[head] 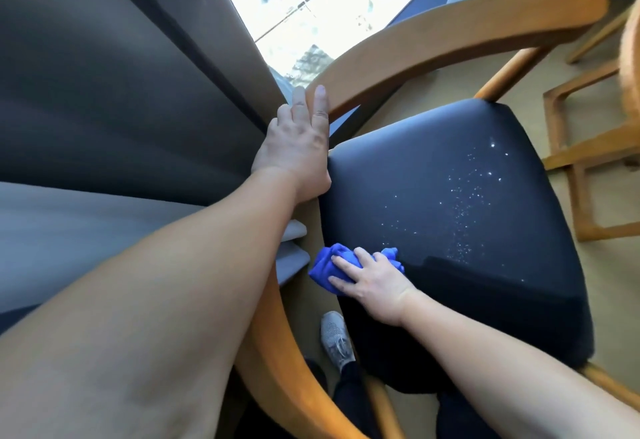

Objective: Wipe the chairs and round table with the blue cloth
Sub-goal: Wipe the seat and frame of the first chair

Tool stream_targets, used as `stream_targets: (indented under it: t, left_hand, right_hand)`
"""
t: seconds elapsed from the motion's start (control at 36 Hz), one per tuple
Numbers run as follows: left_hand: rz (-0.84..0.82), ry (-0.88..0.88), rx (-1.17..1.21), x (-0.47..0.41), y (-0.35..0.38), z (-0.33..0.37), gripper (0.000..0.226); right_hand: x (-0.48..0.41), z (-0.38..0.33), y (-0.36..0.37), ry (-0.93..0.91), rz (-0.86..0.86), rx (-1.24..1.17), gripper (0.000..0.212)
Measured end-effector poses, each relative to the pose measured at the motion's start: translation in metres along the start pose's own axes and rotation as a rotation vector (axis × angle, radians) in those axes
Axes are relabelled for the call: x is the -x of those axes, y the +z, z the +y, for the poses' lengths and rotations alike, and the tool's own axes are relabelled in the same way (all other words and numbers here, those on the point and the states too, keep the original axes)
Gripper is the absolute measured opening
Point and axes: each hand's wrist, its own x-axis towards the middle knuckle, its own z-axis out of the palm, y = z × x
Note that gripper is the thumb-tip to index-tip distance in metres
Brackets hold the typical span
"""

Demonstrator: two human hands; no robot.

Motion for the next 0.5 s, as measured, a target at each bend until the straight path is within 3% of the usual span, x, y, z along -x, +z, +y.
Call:
stream_targets:
  t: [0.14, 0.31, 0.5]
  left_hand:
    - [-0.021, -0.006, 0.029, 0.000, -0.001, 0.000, 0.102]
    - [-0.034, -0.011, 0.140, 0.000, -0.001, -0.003, 0.106]
    - [-0.031, -0.015, 0.118, -0.002, 0.000, -0.005, 0.111]
  right_hand:
    - [0.022, 0.051, -0.018, -0.036, 0.188, 0.098, 0.049]
    - [0.057, 0.151, -0.025, 0.272, 0.282, -0.021, 0.061]
    - [0.057, 0.148, -0.021, 0.305, 0.313, -0.079, 0.056]
